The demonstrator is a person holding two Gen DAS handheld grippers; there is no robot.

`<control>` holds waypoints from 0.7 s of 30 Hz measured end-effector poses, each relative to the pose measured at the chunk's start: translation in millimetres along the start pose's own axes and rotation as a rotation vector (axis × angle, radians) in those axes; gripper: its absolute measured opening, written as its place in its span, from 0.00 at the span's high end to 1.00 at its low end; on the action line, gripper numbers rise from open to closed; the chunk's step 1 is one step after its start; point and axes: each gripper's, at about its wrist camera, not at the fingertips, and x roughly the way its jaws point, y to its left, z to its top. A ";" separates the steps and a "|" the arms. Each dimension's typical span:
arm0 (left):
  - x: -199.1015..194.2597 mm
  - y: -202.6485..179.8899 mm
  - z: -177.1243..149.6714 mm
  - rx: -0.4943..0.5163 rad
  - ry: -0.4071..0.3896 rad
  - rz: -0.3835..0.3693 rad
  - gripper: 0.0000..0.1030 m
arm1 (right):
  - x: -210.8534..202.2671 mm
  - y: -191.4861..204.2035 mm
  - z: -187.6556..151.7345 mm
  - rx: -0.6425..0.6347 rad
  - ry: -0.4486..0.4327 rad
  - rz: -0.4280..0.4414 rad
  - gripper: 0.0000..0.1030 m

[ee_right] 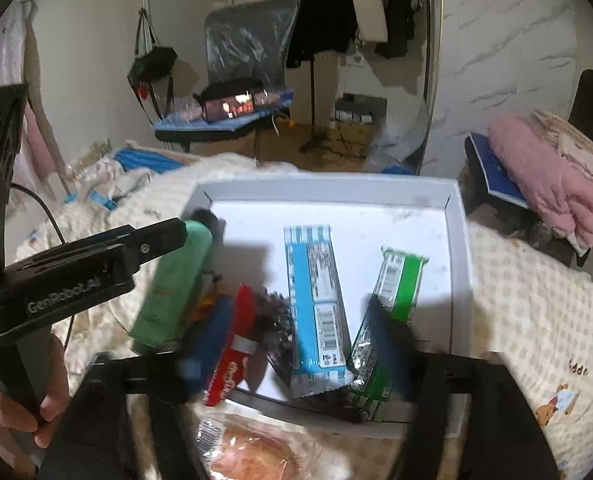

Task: Organize objects
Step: 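Open both tools to drop the tube and packet into the box, then raise both open tools and move them toward the bread bun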

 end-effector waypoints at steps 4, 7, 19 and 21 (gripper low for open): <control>-28.6 -5.6 8.4 0.023 -0.067 -0.008 0.23 | -25.8 3.0 10.6 -0.001 -0.071 0.022 0.07; -50.7 -10.1 13.2 0.043 -0.103 -0.036 0.23 | -43.3 4.4 17.0 -0.001 -0.107 0.033 0.07; -115.8 -41.7 24.9 0.205 -0.134 -0.079 0.15 | -113.9 -9.2 26.7 -0.015 -0.206 0.125 0.00; -123.1 -42.6 20.1 0.215 -0.125 -0.106 0.15 | -119.9 -15.2 25.5 -0.005 -0.186 0.153 0.00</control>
